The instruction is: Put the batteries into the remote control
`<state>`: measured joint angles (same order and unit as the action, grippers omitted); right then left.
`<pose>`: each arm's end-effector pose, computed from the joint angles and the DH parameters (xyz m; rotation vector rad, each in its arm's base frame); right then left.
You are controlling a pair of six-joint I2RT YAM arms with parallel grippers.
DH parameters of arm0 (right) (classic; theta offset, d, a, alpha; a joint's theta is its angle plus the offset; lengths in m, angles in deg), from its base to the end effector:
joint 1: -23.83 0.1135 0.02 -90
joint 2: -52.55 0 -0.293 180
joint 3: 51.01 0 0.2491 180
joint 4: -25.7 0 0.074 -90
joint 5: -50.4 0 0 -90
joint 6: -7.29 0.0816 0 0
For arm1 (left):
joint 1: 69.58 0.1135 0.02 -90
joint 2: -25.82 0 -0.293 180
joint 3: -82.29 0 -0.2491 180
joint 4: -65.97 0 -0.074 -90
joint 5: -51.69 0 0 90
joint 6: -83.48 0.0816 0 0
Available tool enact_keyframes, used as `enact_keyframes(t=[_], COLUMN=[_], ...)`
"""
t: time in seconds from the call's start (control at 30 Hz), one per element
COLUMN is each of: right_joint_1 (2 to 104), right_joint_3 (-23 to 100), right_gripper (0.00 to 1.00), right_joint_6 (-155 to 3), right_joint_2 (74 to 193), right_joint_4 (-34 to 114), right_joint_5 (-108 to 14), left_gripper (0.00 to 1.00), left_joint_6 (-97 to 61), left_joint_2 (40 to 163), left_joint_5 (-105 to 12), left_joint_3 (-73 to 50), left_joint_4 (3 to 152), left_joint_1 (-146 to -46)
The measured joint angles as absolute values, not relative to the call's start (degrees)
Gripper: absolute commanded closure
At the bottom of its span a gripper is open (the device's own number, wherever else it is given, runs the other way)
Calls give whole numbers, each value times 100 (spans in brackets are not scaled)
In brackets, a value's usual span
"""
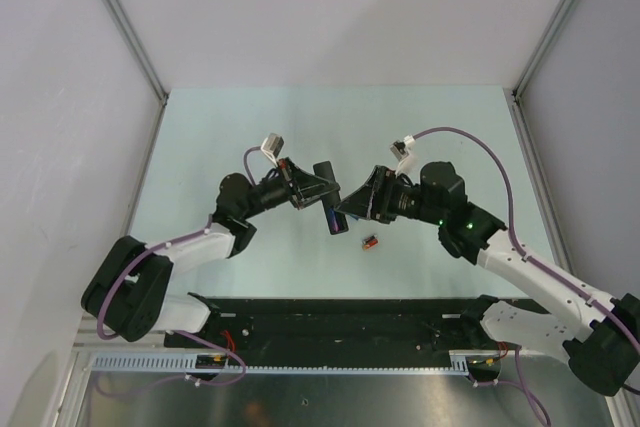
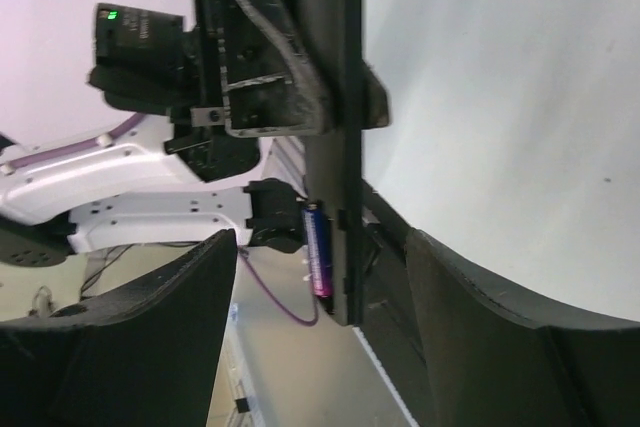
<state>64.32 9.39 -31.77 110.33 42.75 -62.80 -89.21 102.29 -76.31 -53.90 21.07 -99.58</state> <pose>0.1745 0.1913 0.3356 -0.1382 2.0708 1.4313 0.2315 -0.1917 0.2933 -0.0993 1.7654 -1.9890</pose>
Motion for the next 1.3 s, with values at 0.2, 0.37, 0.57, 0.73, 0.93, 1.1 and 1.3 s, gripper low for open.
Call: enact_keyframes(t=[0.2,0.37,0.57,0.73,0.93,1.1,1.3], right_joint_1=[6423,6428,6500,6535,6541,6568,6605], right_joint_3=[906,893,890,888,888,886,886], right_gripper=[39,38,43,50,56,59,69], right_joint_6=[-3083,-3110,-3193,-3223,-3223,-3223,-3230], right_joint_2=[11086,11208,11431,11503,11542,11573,11593], right_joint_4=[3938,3893,3855,3845,3796,3785,3770], right_joint_5=[-6669,-6835,-6957,-7005,-7018,-7034,-7036], left_gripper=[100,100,100,100,100,100,100], left_joint_6=[-8932,-8971,-9013,-9015,-9015,-9013,-9013], left_joint_2=[10270,10270,10270,10270,10270,10270,10270], left_joint_5=[-7649,-7655,-7662,-7673,-7710,-7716,-7745], left_joint_3=[-5388,-5366,-5364,-5364,-5364,-5364,-5362], left_joint_4=[2086,2083,2081,2081,2081,2079,2081], left_joint_1=[-9982,-10000,-10024,-10043,-10050,-10059,-10059])
